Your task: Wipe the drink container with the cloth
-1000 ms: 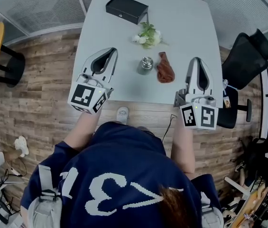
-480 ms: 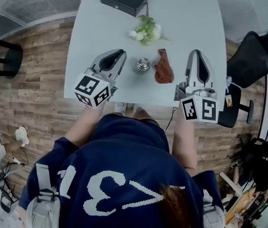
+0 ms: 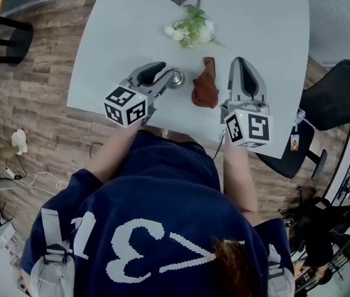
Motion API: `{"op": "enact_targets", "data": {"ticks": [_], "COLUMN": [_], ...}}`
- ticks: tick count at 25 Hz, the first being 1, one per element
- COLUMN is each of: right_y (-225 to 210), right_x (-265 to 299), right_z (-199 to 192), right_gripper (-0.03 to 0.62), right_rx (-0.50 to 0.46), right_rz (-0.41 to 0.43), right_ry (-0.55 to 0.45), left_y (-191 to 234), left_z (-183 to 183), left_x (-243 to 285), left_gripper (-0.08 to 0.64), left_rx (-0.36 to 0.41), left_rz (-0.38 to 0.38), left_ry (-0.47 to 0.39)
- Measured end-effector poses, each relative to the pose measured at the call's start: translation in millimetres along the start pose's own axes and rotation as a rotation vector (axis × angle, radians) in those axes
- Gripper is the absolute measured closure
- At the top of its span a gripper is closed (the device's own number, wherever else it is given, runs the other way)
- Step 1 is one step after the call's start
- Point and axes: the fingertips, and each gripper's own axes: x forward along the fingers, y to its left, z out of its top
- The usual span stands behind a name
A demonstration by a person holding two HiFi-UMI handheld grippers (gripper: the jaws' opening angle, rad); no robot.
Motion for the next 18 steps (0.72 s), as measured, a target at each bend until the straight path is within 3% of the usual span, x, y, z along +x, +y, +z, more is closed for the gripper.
{"op": "enact_targets", "data": {"ticks": [6, 10, 14, 18], "right_y": [-14, -22, -25, -14], "right_x": [8, 10, 14, 17], "right_z": [-51, -63, -77, -119], "right_gripper": [0.565, 0.565, 0.565, 0.563], "right_rx": [0.029, 0.049, 0.044, 0.044], "right_rz": [0.013, -0.002, -0.008, 0.042], "right_ry": [0.120, 0.144, 0.173, 0.281], "left_y": [-1, -6, -7, -12], "left_z": [-21, -13, -15, -12], "left_x": [11, 7, 12, 13], "left_gripper": [0.411, 0.419, 0.489, 0.531], "left_rx": [-0.091, -0.030, -0.022, 0.007], "left_rz": [0.010, 0.019, -0.014, -0.052], "left_ry": [0.040, 0.027, 0.048, 0.036]}}
